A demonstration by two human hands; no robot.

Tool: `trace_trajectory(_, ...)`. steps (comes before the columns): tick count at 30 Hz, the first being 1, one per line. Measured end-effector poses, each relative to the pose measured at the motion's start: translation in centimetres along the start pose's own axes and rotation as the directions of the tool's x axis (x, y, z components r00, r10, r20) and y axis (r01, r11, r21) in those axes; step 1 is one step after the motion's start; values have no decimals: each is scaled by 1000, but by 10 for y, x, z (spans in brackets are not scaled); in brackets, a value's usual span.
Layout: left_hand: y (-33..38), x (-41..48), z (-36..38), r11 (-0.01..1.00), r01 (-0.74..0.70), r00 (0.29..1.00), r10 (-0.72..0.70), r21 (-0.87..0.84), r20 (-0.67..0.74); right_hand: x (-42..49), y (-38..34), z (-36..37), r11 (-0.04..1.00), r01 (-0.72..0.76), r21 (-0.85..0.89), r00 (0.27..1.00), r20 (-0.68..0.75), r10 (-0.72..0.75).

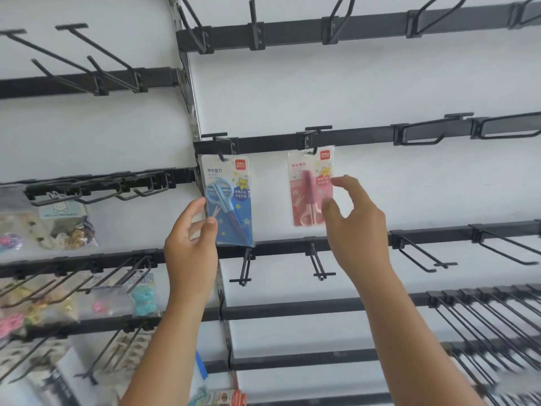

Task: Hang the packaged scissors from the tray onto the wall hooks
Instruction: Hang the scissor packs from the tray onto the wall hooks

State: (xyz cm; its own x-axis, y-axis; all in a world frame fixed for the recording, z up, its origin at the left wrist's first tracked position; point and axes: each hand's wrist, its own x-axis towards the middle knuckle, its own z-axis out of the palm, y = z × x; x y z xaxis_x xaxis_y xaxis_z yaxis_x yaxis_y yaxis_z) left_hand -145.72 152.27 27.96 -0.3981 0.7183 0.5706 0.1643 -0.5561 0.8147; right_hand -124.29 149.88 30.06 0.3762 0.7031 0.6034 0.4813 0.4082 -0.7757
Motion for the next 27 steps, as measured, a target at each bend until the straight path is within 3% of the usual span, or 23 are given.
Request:
trace_trajectory(8, -11, -37, -23, 965, -86, 996, 81, 248, 28, -52, 6, 17, 979, 111, -173, 986, 146, -86)
trace_trajectory(12, -20, -66, -36, 964, 17, 999, -25, 264, 27, -81, 18, 30, 980, 113, -164, 962, 265, -66)
trace_trajectory(16, -43, -93, -56, 953, 111, 992, -123, 283, 27, -110, 30, 44, 981, 114, -156, 954, 292, -64)
trace_trajectory(20, -73, -116, -84, 945, 193, 975, -215, 265, 59, -140, 36, 58, 999, -46, 4, 937, 346, 42)
trace_trajectory(27, -128, -132, -141, 924, 314, 928, -348, 219, 135, -204, 51, 111, 946, -310, -93, 847, 424, 319)
